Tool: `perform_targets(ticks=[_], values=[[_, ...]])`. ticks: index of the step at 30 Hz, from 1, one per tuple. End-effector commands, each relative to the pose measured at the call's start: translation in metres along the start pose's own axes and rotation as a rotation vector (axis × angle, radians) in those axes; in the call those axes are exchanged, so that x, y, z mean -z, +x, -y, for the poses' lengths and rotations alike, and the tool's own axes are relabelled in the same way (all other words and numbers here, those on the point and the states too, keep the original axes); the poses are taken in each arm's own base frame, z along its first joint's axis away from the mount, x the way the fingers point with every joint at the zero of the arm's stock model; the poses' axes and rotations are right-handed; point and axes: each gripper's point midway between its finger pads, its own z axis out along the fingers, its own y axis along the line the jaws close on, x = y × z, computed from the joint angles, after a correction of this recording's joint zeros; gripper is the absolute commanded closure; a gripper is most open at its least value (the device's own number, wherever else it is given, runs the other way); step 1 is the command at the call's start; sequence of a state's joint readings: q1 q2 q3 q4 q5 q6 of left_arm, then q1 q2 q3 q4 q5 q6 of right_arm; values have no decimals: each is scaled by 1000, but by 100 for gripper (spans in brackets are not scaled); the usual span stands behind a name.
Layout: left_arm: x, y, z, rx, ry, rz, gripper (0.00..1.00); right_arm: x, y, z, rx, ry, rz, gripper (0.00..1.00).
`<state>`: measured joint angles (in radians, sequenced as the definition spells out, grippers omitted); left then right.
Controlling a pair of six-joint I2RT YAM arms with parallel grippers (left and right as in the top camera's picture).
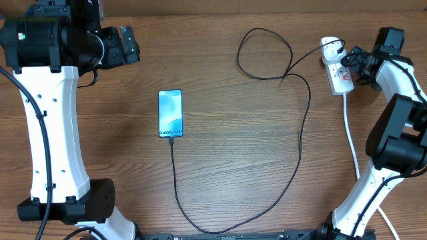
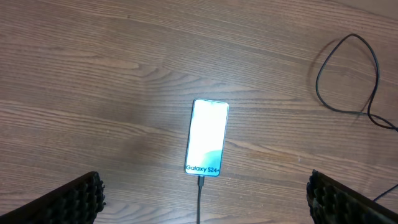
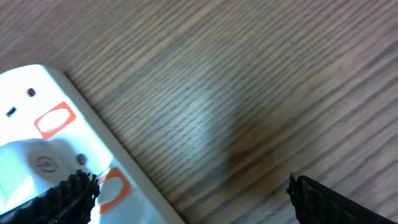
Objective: Plug charger to phone and switch on socket
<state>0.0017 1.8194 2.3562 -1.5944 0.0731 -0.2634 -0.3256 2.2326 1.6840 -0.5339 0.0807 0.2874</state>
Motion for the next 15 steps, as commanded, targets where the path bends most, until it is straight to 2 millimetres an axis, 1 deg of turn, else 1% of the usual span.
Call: perform_targets(ticks=[1,7,15], values=[[10,-1,0,2,-1,30,0,4,-8,-15,21,-28,27,0],[10,-1,0,3,-1,30,1,4,-5,-21,32,-31,25,0],[10,-1,0,2,-1,30,0,4,-1,-20,29,-25,8,0]])
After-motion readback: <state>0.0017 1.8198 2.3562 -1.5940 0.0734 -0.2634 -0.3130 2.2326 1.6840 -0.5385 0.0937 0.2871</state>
